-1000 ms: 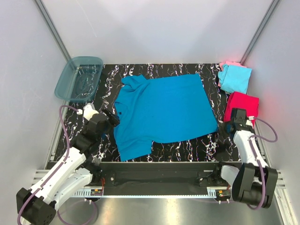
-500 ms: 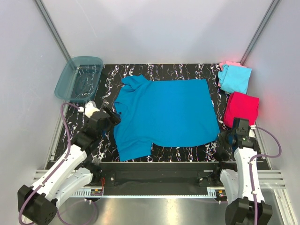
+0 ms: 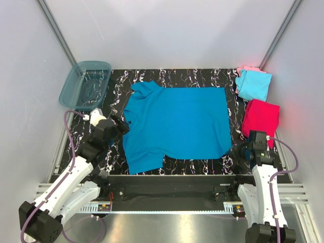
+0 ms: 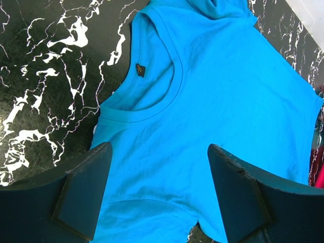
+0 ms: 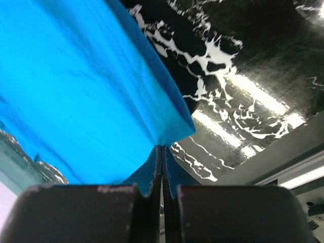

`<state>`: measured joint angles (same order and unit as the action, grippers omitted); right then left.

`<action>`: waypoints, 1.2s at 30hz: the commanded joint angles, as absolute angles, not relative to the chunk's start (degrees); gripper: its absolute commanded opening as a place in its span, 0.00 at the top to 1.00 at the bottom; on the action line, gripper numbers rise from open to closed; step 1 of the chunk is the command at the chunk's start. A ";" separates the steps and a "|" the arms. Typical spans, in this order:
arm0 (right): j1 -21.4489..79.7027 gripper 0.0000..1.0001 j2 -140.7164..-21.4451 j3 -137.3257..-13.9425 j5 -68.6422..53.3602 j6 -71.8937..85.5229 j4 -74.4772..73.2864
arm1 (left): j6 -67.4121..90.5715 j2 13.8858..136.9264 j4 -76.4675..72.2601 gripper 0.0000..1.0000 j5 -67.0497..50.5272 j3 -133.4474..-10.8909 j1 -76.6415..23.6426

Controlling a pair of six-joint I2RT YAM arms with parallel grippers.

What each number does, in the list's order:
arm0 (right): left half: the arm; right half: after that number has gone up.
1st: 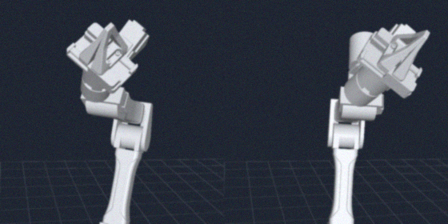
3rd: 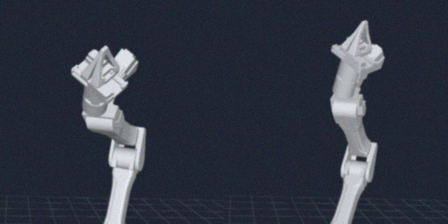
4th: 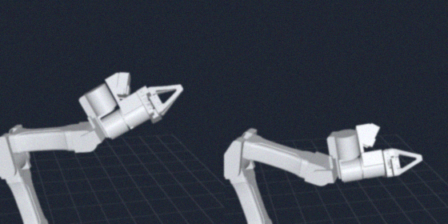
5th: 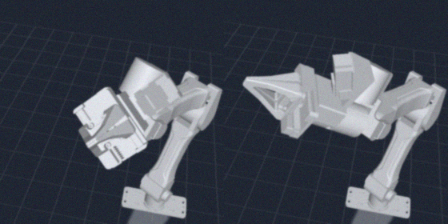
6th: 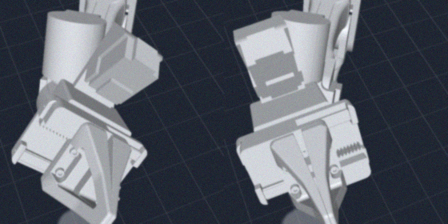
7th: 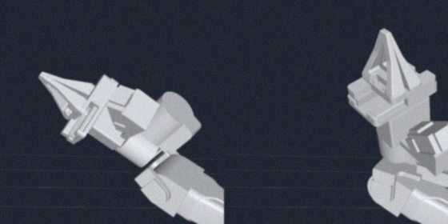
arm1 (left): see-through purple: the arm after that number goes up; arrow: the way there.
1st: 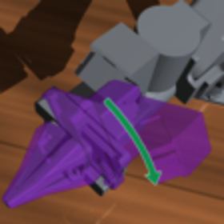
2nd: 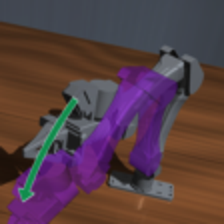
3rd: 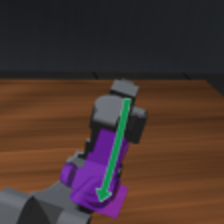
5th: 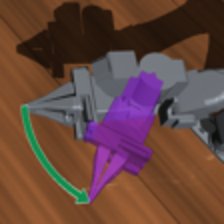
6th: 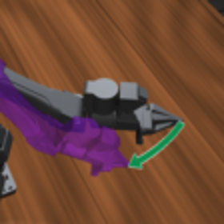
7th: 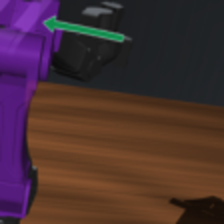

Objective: Fold and stack the t-shirts

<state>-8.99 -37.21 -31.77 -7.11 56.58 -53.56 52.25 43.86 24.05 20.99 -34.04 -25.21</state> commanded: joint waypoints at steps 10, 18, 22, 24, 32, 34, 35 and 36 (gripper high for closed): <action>-7.82 1.00 -32.52 -19.95 -11.98 59.59 -41.40 | 49.66 38.59 24.52 0.20 21.00 -35.33 -24.87; -10.36 1.00 -36.82 -31.19 8.50 55.82 -43.24 | 48.08 37.62 26.37 0.20 21.27 -37.79 -24.79; -11.51 1.00 -42.96 -33.31 13.18 56.16 -42.54 | 47.81 38.23 26.54 0.20 20.39 -38.58 -24.79; -11.51 0.99 -44.12 -32.26 13.80 56.60 -40.87 | 47.11 38.15 27.59 0.20 20.48 -39.72 -24.70; -11.51 0.86 -49.13 -29.80 13.01 55.37 -39.20 | 44.30 36.38 30.85 0.20 21.62 -44.38 -23.91; -11.51 0.84 -49.48 -30.06 11.08 54.58 -39.11 | 44.38 37.09 30.94 0.19 20.57 -44.65 -23.73; -11.51 0.63 -49.22 -29.97 10.81 54.41 -39.29 | 44.65 37.87 30.85 0.19 20.39 -44.65 -23.73; -11.51 0.54 -48.70 -29.80 10.29 54.32 -39.29 | 44.82 38.32 30.85 0.19 20.22 -44.47 -23.64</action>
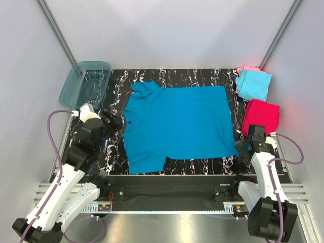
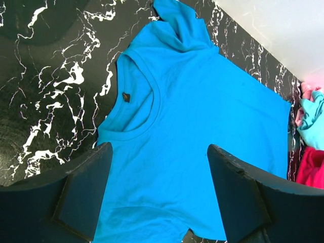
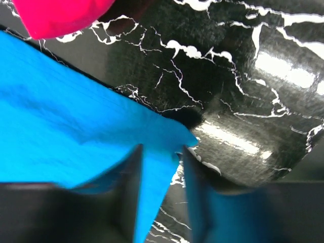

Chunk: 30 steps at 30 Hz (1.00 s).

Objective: Fold and stack the t-shirts

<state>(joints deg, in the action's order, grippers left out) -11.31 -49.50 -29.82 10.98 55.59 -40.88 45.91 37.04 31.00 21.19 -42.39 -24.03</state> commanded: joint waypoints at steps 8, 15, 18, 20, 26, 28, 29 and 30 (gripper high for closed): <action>-11.51 0.28 -42.98 -33.21 8.17 50.99 -40.25 | 46.58 40.86 27.51 0.18 19.16 -42.63 -23.47; -11.43 0.30 -42.90 -35.70 -6.36 50.36 -29.93 | 46.67 48.94 14.70 0.16 13.82 -41.57 -22.06; -10.99 0.28 -42.36 -29.89 -16.30 50.98 -20.94 | 46.14 56.58 6.26 0.16 10.30 -43.41 -20.83; -10.99 0.26 -42.28 -28.57 -19.50 49.58 -17.23 | 45.18 64.40 2.91 0.16 8.36 -47.71 -19.34; -10.03 0.27 -34.99 -27.60 -26.27 43.42 -16.79 | 37.90 88.98 3.84 0.20 -1.74 -68.50 -14.68; -8.09 0.27 -35.07 -25.85 -26.37 43.24 -15.13 | 35.79 93.23 5.44 0.21 -3.07 -73.36 -12.84; -7.04 0.27 -35.07 -24.88 -26.45 43.07 -13.90 | 34.73 95.17 6.32 0.21 -3.25 -75.74 -12.31; -5.99 0.28 -35.33 -23.92 -26.72 42.72 -11.62 | 32.11 98.75 7.89 0.22 -3.95 -80.11 -11.78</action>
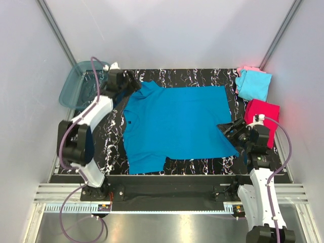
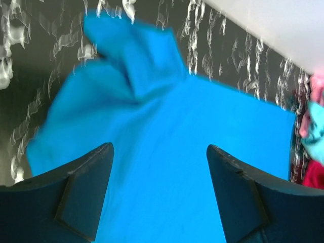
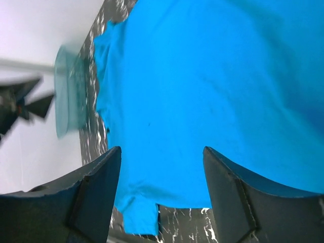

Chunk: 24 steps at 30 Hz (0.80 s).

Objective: Fold and stack the t-shirts

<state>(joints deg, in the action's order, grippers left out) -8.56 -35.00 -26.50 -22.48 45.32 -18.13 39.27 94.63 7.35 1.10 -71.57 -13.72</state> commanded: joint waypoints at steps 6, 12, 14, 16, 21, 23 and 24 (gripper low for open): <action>-3.43 0.29 -37.26 -21.45 -28.30 43.15 -7.74 | 24.53 113.08 14.67 0.24 -9.82 -96.73 -7.04; -3.43 0.30 -39.55 -21.89 -29.62 41.58 -8.52 | 20.65 126.79 19.68 0.28 -17.82 -109.92 -1.76; -3.43 0.30 -40.34 -21.27 -29.71 40.96 -8.70 | 21.27 129.01 19.95 0.29 -18.54 -111.35 -1.58; -3.43 0.30 -40.78 -21.09 -29.53 40.87 -8.70 | 22.41 131.21 19.17 0.30 -18.98 -111.53 -1.67; -3.43 0.30 -41.84 -22.06 -29.44 40.87 -8.70 | 26.79 134.29 14.61 0.29 -21.88 -110.22 -1.67; -3.34 0.31 -42.01 -21.97 -29.53 40.87 -8.88 | 28.29 134.73 10.84 0.30 -24.16 -107.95 -1.76; -3.43 0.31 -42.01 -21.97 -29.53 40.87 -8.96 | 29.52 134.82 9.77 0.30 -24.43 -107.15 -1.84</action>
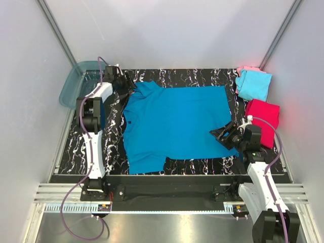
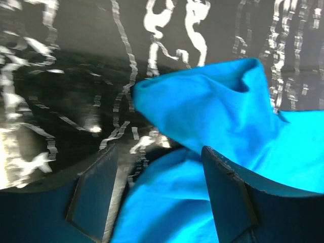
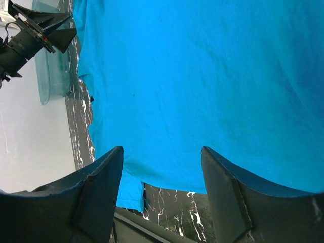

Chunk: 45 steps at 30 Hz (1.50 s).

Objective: Fold and stack the t-shirts

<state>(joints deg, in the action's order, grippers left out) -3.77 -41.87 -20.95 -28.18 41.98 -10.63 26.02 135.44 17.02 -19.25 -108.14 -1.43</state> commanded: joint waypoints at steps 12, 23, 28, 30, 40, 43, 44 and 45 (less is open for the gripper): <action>-3.43 0.33 -41.57 -22.76 -32.78 40.69 -9.84 | 32.43 138.34 6.15 0.34 -25.22 -107.93 -2.37; -3.34 0.36 -41.31 -23.20 -34.54 40.26 -10.81 | 33.05 147.30 11.51 0.33 -25.48 -123.12 -1.41; -3.60 0.37 -42.10 -23.55 -34.45 40.17 -10.81 | 33.49 148.71 11.34 0.43 -27.07 -124.89 -0.35; -3.78 0.37 -42.19 -23.64 -34.45 40.17 -10.90 | 33.40 148.62 11.07 0.65 -27.33 -124.63 -0.35; -4.13 0.39 -41.57 -23.64 -34.98 40.25 -11.07 | 32.96 146.52 9.93 0.70 -29.70 -121.73 -0.26; -4.13 0.39 -41.49 -23.64 -34.98 40.17 -11.07 | 33.13 145.81 9.93 0.16 -29.45 -120.59 -0.26; -4.13 0.39 -41.31 -23.56 -34.98 39.99 -11.07 | 33.05 145.55 10.02 0.10 -29.01 -120.32 -0.26; -4.13 0.39 -41.31 -23.64 -34.98 39.99 -11.07 | 33.05 145.37 9.93 0.06 -28.74 -120.06 -0.26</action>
